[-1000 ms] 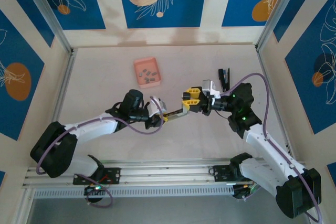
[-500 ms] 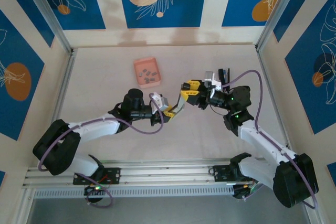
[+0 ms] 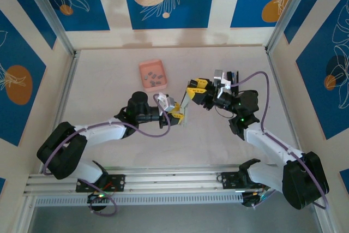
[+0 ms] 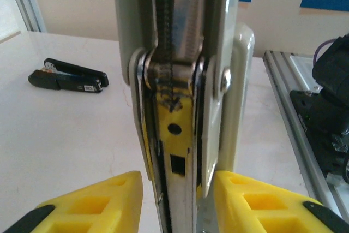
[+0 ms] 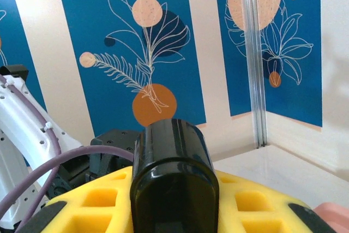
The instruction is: Load the staples into the stapler
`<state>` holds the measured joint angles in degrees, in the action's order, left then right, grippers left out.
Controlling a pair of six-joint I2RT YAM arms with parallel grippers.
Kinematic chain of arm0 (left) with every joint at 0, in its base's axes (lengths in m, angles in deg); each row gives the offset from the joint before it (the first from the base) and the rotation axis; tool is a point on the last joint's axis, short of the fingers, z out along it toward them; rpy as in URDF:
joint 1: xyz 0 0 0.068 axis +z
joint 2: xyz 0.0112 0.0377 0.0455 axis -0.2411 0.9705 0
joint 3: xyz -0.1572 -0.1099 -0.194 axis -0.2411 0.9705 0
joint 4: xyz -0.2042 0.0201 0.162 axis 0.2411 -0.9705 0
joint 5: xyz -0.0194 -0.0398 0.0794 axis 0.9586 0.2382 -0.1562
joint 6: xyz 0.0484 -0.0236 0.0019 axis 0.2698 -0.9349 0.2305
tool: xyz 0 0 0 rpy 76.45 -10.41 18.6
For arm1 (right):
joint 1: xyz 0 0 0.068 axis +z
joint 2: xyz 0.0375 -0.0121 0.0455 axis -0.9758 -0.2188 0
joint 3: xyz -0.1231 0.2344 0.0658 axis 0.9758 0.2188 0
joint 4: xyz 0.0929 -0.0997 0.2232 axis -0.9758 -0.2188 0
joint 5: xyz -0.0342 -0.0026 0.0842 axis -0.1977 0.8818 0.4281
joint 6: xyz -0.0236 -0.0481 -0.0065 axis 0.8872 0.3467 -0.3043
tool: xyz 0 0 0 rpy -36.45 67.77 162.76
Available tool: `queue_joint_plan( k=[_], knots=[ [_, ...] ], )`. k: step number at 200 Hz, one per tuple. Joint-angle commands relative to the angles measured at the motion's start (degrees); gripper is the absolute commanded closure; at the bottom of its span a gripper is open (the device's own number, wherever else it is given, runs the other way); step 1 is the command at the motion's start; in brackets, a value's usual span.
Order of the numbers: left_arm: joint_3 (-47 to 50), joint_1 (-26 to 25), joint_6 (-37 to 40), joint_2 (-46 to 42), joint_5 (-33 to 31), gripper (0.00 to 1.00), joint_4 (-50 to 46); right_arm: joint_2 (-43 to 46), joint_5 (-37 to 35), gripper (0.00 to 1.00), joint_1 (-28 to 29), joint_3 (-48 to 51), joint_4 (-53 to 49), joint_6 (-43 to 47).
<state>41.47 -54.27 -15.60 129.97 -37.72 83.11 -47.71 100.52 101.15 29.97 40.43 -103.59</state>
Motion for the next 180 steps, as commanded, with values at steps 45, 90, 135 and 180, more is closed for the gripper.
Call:
queue_joint_plan(
  k=[45, 90, 135, 180],
  knots=[
    [1.7, -0.1, 0.9, -6.2, -0.4, 0.47, -3.3, 5.3, 6.3, 1.0, -4.7, -1.9, -12.1, 8.8],
    [-1.1, 0.2, 4.2, -9.0, 0.1, 0.46, -13.5, 6.6, 11.1, 1.0, -6.2, -2.8, -20.3, 14.6],
    [-4.1, 0.1, 5.5, -7.8, 1.7, 0.46, -17.1, 5.7, 13.9, 1.0, -6.0, -2.7, -17.6, 13.3],
    [-6.1, -0.4, 4.6, -4.5, 4.3, 0.46, -16.0, 5.1, 14.8, 1.0, -5.2, -3.0, -16.3, 12.9]
  ],
)
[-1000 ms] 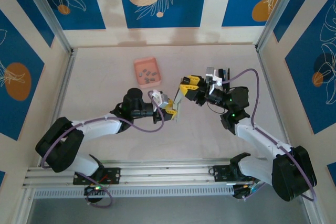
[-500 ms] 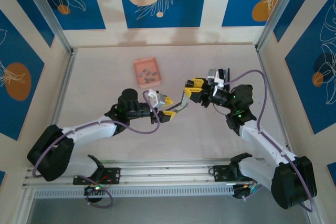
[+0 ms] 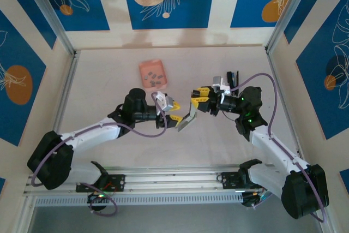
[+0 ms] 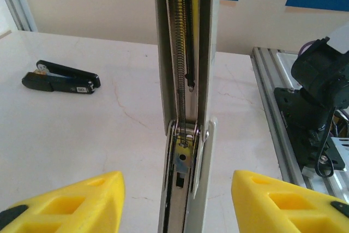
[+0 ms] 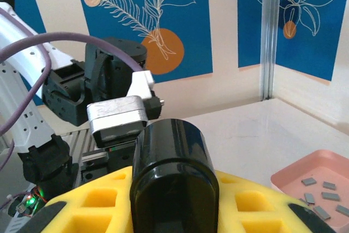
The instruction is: Load the staples into the stapler
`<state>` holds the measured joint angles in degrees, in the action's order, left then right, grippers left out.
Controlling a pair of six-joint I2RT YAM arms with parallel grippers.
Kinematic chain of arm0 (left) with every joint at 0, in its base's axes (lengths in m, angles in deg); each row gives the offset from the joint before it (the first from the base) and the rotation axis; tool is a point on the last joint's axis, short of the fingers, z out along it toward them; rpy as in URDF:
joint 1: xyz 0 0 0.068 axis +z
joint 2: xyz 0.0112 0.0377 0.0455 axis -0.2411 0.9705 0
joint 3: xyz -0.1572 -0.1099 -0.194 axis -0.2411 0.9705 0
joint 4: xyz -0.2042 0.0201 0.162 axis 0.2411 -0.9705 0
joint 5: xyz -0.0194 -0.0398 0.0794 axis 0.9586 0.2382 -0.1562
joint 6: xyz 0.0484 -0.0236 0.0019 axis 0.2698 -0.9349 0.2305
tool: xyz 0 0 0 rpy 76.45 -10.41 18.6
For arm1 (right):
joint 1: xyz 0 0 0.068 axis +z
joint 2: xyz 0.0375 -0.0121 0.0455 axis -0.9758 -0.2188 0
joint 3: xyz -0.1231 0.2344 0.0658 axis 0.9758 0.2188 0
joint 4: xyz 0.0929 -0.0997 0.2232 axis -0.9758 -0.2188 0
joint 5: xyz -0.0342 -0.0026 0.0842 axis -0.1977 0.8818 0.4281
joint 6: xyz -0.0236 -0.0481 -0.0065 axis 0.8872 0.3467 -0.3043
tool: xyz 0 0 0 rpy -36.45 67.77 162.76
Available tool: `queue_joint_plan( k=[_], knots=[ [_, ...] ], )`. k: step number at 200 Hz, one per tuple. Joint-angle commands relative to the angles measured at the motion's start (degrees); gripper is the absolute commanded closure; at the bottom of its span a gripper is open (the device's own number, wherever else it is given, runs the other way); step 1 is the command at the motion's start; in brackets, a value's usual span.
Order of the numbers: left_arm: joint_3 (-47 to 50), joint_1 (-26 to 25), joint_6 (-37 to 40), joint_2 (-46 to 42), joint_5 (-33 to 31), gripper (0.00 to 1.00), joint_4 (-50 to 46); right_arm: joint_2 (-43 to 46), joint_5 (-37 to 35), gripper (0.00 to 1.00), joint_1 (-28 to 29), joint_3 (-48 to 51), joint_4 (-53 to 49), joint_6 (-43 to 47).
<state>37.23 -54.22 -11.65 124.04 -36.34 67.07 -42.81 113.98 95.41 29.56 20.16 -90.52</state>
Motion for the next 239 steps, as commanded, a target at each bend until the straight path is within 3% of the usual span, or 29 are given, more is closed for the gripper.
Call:
queue_joint_plan(
  k=[1, 144, 239],
  knots=[
    [-1.8, -0.5, 0.7, 1.5, 2.9, 0.46, 0.0, 0.2, 1.3, 1.0, 0.6, -2.5, 4.0, -0.2],
    [-4.5, -1.6, 0.7, 6.1, 6.0, 0.47, 2.1, -1.6, 2.4, 1.0, 2.8, -4.2, 6.4, -1.3],
    [-5.9, -1.7, 0.3, 7.5, 7.4, 0.54, 4.0, -2.5, 2.6, 1.0, 3.7, -4.8, 6.7, -1.3]
  ],
)
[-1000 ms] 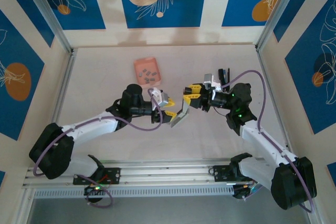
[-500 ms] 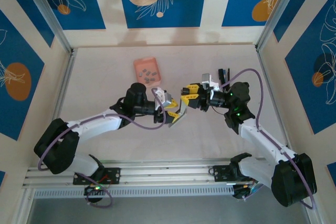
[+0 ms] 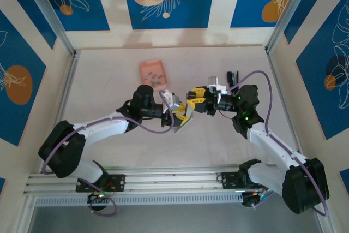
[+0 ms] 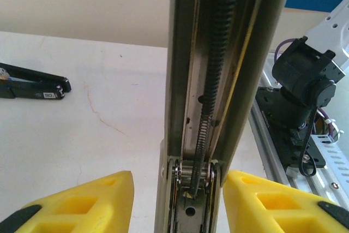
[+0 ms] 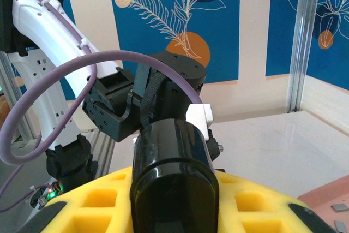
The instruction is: Load the staples into the stapler
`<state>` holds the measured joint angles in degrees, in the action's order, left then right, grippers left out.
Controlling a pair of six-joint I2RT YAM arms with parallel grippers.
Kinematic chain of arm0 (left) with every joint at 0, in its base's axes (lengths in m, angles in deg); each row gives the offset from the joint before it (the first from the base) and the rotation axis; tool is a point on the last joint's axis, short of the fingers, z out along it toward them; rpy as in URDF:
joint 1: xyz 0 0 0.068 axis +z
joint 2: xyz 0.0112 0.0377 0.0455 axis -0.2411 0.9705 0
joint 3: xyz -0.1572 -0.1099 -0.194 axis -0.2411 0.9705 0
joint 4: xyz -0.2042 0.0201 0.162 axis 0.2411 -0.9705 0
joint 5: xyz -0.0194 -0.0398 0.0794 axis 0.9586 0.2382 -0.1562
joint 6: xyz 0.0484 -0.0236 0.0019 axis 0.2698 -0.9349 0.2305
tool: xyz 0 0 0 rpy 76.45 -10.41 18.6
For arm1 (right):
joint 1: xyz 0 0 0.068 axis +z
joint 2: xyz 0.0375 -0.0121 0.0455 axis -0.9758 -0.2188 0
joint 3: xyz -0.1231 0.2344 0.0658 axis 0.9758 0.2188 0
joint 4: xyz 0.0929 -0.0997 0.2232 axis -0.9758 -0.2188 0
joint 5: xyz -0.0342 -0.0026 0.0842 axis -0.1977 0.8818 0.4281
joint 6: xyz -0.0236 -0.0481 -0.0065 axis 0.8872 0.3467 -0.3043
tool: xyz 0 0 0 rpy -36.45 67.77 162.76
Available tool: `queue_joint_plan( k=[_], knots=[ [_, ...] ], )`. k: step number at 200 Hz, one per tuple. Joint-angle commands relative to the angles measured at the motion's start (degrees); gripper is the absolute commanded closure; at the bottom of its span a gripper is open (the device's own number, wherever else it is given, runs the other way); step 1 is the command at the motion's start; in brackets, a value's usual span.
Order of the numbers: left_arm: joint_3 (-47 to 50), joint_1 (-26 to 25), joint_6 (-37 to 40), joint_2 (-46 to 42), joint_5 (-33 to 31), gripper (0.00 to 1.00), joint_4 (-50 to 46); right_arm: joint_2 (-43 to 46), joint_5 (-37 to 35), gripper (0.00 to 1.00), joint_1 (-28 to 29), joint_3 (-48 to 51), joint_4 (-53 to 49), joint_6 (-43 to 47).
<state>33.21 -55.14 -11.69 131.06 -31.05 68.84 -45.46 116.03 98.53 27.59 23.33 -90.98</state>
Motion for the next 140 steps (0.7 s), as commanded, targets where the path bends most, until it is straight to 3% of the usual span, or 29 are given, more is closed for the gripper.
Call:
queue_joint_plan(
  k=[1, 29, 66, 115, 140],
  knots=[
    [-1.9, -0.8, 0.3, 0.5, 2.0, 0.54, 2.2, 0.1, 0.5, 1.0, 0.6, -2.8, 3.5, -0.8],
    [-2.0, -0.9, 0.1, 0.9, 2.4, 0.55, 2.5, 0.1, 0.5, 1.0, 0.6, -2.9, 3.8, -1.1],
    [-2.2, -0.9, 0.2, 1.3, 2.6, 0.63, 2.9, 0.1, 0.7, 1.0, 0.7, -3.1, 4.0, -1.2],
    [-2.2, -1.0, 0.1, 1.2, 2.0, 0.85, 3.1, 0.1, 0.6, 1.0, 0.7, -2.8, 4.0, -1.0],
    [-2.0, -1.0, -1.9, 0.7, -1.3, 0.93, 3.6, 0.3, -1.0, 1.0, 0.2, -2.3, 3.5, -0.6]
  ],
)
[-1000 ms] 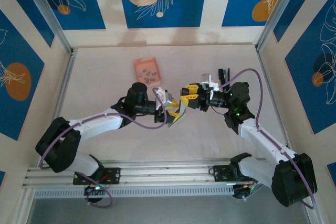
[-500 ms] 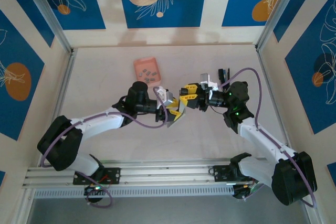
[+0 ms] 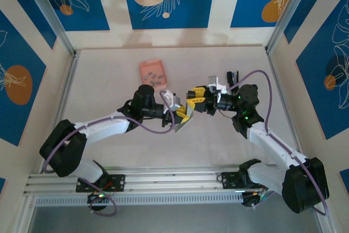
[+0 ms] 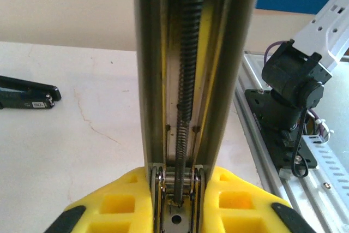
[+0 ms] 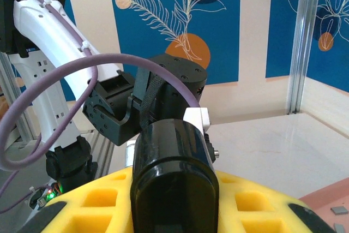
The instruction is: Load the staples into the stapler
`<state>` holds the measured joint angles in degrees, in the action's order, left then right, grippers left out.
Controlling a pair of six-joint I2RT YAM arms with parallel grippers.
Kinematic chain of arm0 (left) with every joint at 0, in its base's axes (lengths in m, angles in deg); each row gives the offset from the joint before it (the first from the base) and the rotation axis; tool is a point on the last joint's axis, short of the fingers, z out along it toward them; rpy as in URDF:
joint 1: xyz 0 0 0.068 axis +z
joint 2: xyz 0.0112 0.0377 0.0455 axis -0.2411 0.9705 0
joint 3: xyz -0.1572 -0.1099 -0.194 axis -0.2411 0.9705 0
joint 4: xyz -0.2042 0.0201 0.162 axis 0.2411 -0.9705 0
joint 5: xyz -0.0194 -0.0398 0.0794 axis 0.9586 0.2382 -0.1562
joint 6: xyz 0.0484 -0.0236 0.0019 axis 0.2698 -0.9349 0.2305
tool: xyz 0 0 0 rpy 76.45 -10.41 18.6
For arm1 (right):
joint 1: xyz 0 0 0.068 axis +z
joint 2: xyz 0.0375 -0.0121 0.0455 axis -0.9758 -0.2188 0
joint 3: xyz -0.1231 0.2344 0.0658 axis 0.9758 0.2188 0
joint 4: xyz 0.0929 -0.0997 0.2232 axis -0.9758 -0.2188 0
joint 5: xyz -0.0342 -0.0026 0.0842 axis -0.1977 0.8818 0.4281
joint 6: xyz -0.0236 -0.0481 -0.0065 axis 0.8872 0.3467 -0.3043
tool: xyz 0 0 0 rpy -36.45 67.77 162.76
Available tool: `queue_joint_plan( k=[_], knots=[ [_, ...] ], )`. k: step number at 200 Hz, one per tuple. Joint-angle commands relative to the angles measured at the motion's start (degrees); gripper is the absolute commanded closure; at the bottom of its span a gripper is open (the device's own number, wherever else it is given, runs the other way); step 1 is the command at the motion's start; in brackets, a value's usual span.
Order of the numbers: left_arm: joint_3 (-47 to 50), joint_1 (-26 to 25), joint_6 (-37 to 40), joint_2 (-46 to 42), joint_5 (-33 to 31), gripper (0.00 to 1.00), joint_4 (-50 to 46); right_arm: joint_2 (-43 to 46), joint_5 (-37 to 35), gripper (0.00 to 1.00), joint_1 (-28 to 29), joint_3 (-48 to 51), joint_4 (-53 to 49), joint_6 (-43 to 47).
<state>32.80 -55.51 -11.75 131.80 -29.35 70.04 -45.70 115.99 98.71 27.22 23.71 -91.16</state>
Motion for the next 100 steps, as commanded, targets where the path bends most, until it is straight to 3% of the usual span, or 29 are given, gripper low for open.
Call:
queue_joint_plan(
  k=[1, 20, 66, 100],
  knots=[
    [-1.6, -0.7, -2.0, -0.1, -3.2, 0.93, 2.5, 0.5, -1.2, 1.0, 0.0, -1.9, 3.1, -0.5],
    [-1.2, -0.8, -6.2, -0.6, -7.3, 0.96, 4.2, 1.4, -4.9, 0.99, -0.3, -0.8, 2.3, -0.7],
    [-4.1, -0.9, -14.5, 1.0, -14.3, 1.0, 0.9, 5.7, -13.3, 0.55, -0.6, 1.7, -3.3, 0.9],
    [-7.1, -1.4, -17.7, 2.1, -20.0, 1.0, -3.4, 8.8, -16.8, 0.41, -1.3, 3.7, -6.0, 1.1]
  ],
)
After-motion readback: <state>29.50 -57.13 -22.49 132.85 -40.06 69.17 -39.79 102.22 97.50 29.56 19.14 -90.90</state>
